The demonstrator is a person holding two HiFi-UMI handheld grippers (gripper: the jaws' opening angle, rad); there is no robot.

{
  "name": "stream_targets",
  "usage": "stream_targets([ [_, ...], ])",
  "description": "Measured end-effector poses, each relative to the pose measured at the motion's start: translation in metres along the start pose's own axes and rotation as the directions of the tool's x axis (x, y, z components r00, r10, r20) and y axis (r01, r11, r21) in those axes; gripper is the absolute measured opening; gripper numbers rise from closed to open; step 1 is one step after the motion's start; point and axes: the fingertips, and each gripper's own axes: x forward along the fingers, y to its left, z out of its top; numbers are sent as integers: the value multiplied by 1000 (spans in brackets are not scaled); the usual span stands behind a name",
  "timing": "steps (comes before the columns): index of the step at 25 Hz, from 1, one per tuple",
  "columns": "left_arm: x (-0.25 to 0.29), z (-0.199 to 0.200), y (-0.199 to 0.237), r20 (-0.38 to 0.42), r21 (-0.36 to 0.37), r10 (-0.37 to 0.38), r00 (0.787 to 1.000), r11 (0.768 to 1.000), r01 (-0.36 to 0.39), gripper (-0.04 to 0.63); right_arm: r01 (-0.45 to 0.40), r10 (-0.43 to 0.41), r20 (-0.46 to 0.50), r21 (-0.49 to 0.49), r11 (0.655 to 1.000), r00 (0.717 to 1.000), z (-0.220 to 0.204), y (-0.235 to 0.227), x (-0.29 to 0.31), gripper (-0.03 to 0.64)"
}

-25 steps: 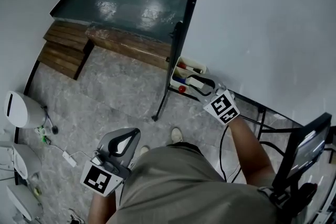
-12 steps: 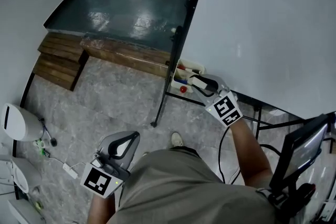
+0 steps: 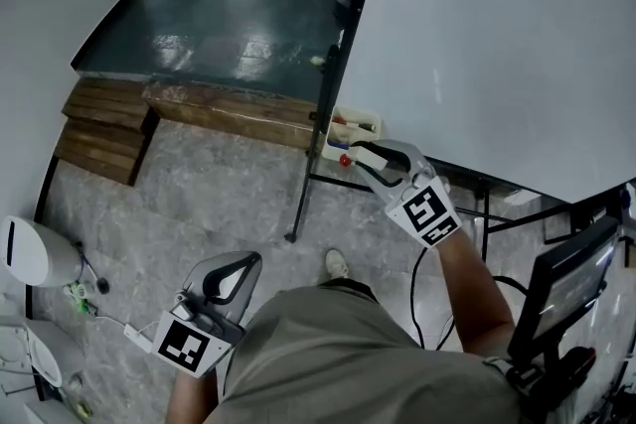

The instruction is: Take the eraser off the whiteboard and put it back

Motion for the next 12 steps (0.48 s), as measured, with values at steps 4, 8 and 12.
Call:
stream_targets([
  [4, -15, 0, -3, 3, 0, -20, 1000, 1000, 20, 5, 14, -14, 8, -17, 1000, 1000, 23, 15, -12, 153],
  [8, -30, -3, -5, 10, 2, -39, 999, 999, 39, 5, 28, -27, 18, -30, 999, 999, 42, 32, -23, 153],
  [12, -40, -9, -7, 5, -1, -56, 998, 998, 56, 5, 39, -38, 22, -41, 998, 999, 53, 46, -32, 153],
])
